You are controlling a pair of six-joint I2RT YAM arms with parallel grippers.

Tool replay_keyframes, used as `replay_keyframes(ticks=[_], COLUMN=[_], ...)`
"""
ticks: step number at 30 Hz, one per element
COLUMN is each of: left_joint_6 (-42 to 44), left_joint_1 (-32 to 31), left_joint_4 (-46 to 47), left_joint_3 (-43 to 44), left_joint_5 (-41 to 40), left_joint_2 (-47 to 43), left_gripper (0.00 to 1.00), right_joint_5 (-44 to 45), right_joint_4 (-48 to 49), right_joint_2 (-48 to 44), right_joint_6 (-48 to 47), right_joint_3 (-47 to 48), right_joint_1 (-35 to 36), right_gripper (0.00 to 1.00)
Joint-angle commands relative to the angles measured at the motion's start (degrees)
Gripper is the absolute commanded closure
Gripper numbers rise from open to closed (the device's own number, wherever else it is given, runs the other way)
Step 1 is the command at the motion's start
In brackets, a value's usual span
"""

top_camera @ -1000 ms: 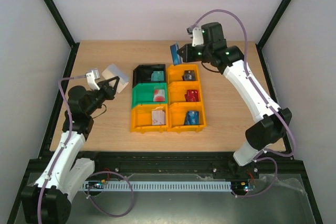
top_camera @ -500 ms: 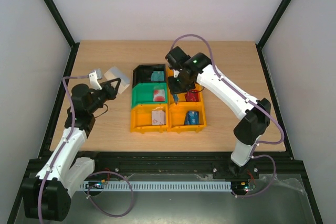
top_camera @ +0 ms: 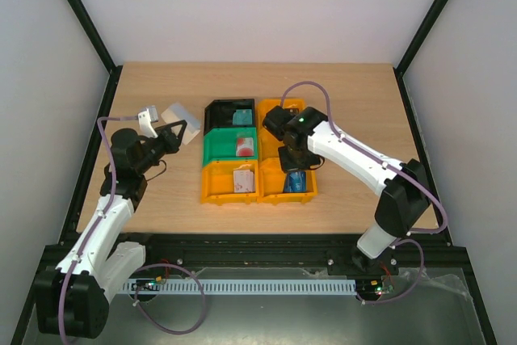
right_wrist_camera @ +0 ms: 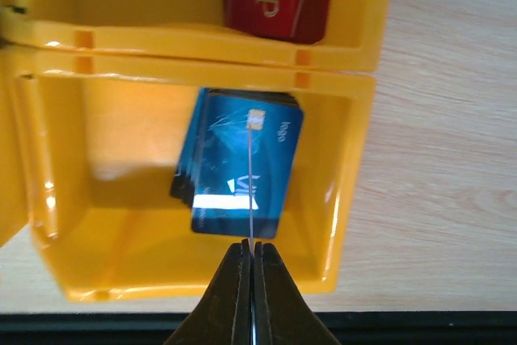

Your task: Take the credit cards out of the card holder

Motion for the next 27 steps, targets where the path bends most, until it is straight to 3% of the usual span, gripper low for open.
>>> replay_keyframes(ticks=[1, 9, 27], left_joint_6=[0.4, 1.1, 1.2], left_joint_1=[0.2, 0.2, 0.2], left_joint_4=[2.2, 1.3, 1.7], left_joint_3=[0.6, 0.9, 0.6], left_joint_5=[0.6, 0.2, 0.3], left_joint_2=[-0.4, -0.6, -0.1], left_gripper=[0.98, 0.98, 0.98], right_joint_5=[8.3, 7.1, 15.5], right_joint_4=[-1.6, 0.5, 4.0], right_joint_2=[1.2, 2.8, 7.3], right_joint_6=[1.8, 1.8, 4.0], right_joint_3=[-0.4, -2.3, -3.2], right_joint_1=[0.1, 0.1, 0.1], right_gripper=[0.98, 0.99, 0.99])
